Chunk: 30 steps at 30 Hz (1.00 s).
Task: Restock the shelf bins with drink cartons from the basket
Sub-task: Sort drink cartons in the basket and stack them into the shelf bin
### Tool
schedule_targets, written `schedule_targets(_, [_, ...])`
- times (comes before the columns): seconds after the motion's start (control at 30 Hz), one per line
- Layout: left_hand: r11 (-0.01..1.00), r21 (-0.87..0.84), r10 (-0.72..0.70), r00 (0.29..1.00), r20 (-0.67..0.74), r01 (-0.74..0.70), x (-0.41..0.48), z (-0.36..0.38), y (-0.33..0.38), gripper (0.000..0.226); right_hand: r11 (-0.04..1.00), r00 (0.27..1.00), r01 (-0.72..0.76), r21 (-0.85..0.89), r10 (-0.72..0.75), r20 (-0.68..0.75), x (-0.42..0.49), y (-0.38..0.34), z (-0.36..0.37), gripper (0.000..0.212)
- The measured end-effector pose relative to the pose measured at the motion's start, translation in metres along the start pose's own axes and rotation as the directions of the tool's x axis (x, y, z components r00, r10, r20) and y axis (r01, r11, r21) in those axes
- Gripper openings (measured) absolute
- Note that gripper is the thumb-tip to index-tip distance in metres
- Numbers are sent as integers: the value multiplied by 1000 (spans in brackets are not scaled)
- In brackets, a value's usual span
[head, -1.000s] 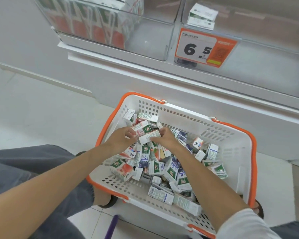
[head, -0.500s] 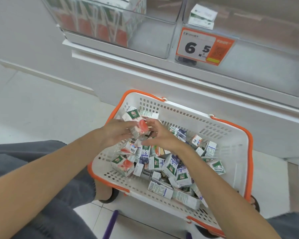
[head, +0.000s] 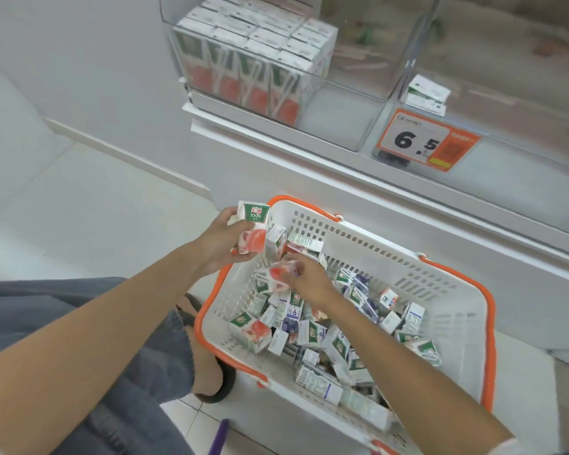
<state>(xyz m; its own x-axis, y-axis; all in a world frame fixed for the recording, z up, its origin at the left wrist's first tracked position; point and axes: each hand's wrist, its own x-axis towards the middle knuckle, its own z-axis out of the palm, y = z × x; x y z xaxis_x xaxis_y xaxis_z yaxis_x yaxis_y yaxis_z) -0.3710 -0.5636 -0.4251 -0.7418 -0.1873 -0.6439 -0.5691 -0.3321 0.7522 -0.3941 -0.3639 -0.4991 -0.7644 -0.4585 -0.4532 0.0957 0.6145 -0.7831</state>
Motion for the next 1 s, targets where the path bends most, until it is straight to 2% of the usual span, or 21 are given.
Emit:
schedule_targets(0.1, [998,-61,26,1000,-15,-27,3,9,1,35,952,967,21,307,59,-248,-17,-25,-63,49])
schedule_targets(0.13, [996,-82,26,1000,-7,-26,2,14,1,32,908,963,47,415,70,-261,-21,-34,-80,45])
schedule_targets(0.2, [992,-121,30,998,53,-24,-3,27,5,24,757,985,99,645,19,-174,-29,-54,-102,42])
schedule_targets(0.23, [990,-139,35,993,113,-19,-7,34,8,27,699,990,116,705,-28,-135,-34,-64,-106,42])
schedule_targets(0.27, [989,-145,44,983,177,-18,-11,41,11,40,693,991,128,709,-69,-112,-38,-74,-106,42])
schedule_targets(0.33, [989,-145,79,954,291,-38,-18,53,17,73,808,989,144,571,-95,-114,-47,-90,-100,39])
schedule_targets(0.37, [988,-145,99,941,324,-54,-21,58,21,82,865,986,154,478,-104,-130,-51,-97,-97,35])
schedule_targets(0.47, [988,-46,155,927,342,-148,-33,64,36,86,940,977,168,297,-118,-178,-62,-118,-106,29])
schedule_targets(0.53, [969,61,201,905,374,-240,-43,62,52,80,932,975,204,300,-165,-148,-69,-137,-121,47])
schedule_targets(0.63, [907,151,299,854,425,-392,-59,63,85,93,954,971,240,180,-239,-32,-75,-176,-141,86])
schedule_targets(0.67, [861,203,353,835,422,-466,-64,65,97,100,957,968,247,151,-251,2,-76,-190,-146,87])
schedule_targets(0.73, [761,257,475,781,405,-596,-71,67,123,115,951,960,276,142,-279,2,-75,-217,-159,72])
schedule_targets(0.83, [639,274,636,694,338,-719,-65,65,160,128,941,937,327,88,-311,-159,-65,-250,-178,68])
schedule_targets(0.93, [444,443,756,591,280,-779,-45,55,192,112,920,863,381,94,-318,-393,-42,-269,-193,71])
schedule_targets(1.0, [289,600,802,531,274,-746,-27,48,210,95,919,792,393,42,-315,-523,-17,-277,-204,73])
